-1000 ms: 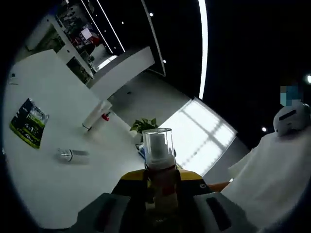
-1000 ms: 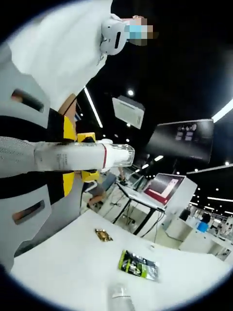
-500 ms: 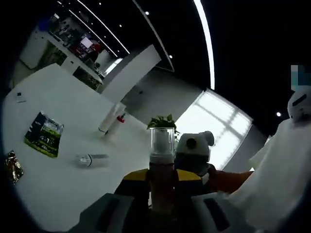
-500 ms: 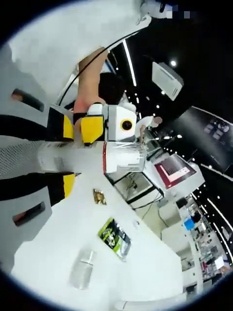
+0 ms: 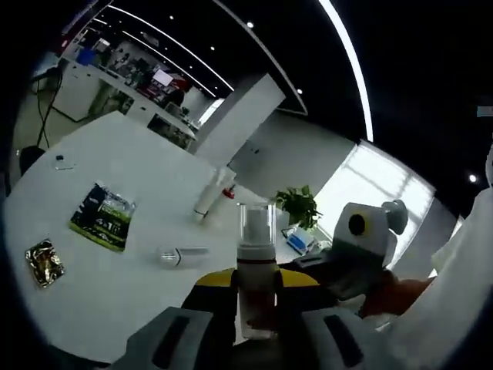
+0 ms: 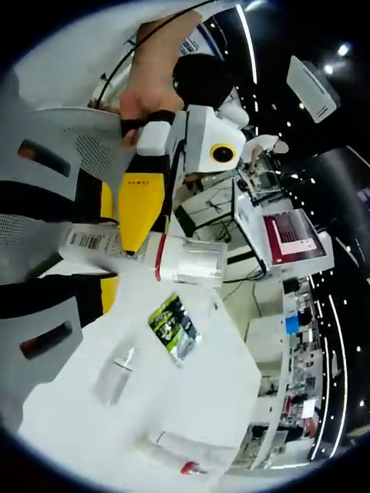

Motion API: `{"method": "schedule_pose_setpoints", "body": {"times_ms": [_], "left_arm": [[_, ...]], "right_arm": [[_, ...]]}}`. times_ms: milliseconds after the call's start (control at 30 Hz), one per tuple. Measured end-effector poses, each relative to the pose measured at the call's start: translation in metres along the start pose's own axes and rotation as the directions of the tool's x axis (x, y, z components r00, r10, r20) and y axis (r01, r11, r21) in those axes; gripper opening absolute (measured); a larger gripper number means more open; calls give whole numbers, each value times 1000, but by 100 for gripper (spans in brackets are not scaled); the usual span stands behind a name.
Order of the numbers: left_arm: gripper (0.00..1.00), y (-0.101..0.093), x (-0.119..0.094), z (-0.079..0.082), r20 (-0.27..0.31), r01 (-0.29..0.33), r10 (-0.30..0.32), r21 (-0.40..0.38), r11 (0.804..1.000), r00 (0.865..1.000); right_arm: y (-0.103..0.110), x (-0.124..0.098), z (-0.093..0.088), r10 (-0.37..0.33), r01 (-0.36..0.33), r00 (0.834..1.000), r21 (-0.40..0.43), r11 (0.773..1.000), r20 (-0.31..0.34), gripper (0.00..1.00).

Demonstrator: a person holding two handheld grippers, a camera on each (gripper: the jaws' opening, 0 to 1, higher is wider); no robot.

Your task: Arrange the skincare products in the storage area until every visible bottle or jar stands upright without overlapping.

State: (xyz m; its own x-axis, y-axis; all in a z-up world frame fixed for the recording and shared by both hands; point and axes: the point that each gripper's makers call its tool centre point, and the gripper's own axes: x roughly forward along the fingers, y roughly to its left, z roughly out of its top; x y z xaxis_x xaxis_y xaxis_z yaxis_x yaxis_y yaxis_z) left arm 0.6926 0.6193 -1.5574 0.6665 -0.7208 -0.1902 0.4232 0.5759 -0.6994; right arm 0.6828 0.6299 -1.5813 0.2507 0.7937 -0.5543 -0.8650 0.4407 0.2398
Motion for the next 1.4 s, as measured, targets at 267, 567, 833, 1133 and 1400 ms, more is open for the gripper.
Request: {"method": "schedule_pose_setpoints", "body": {"times_ms": [267,567,833,1133,1400], "left_arm": [[21,-8,0,-6,-37,90,-91,-12,996,995],[25,-40,-2,-15,-85,269,-270,-22,963,959],[25,-54,-8,-11,-59,353,-364,-141,925,929],[24,-26,-1,-10,-55,196,-201,-88,977,978],[24,-3,1,-7,-41,57,-61,-72,996,997]], "right_arm": [[6,-11,-5,131,-132,991,94,987,16,19],[40,-31,-1,424,-430,903,172,886,74,19],[52,-43,8,544,-568,823,270,777,166,20],[32,-24,3,316,-343,938,236,909,143,20],[23,-4,-7,79,-83,996,148,985,33,24]]}}
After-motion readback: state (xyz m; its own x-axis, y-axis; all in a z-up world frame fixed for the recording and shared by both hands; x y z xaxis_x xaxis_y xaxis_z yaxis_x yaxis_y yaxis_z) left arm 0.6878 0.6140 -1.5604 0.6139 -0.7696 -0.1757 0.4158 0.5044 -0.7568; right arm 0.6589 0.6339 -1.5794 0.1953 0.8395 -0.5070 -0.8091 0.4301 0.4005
